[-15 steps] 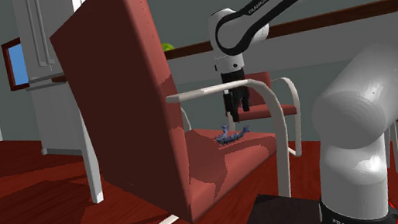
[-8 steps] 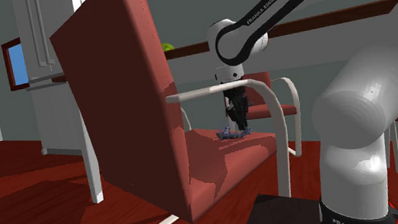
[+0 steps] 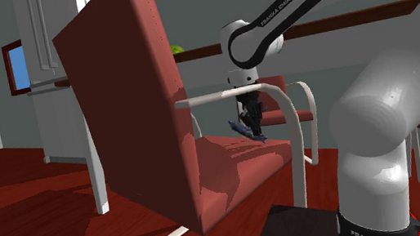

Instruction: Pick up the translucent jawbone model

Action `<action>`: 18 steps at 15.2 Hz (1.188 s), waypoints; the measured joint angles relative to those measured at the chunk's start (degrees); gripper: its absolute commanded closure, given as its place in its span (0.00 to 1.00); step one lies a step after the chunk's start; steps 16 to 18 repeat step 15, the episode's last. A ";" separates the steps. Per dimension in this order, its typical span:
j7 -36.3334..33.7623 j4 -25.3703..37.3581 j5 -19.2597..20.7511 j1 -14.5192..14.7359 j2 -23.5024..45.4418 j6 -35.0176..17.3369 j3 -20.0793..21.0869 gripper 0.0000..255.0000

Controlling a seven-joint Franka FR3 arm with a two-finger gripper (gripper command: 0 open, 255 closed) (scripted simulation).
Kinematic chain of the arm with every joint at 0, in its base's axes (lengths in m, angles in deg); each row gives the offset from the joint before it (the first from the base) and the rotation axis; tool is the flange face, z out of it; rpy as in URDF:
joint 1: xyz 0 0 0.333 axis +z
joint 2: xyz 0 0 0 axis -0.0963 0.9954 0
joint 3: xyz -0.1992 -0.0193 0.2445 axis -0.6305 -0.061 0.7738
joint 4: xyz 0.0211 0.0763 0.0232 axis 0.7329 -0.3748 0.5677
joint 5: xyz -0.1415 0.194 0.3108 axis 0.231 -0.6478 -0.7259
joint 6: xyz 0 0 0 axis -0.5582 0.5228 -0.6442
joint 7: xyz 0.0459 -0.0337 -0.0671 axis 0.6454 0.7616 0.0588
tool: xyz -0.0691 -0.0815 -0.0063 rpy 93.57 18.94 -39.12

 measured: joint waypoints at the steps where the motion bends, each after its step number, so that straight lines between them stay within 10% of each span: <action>1: 0.32 0.30 -0.09 -0.10 -0.34 0.85 0.02 1.00; 18: 2.73 7.33 -3.83 1.32 -2.39 15.33 2.16 1.00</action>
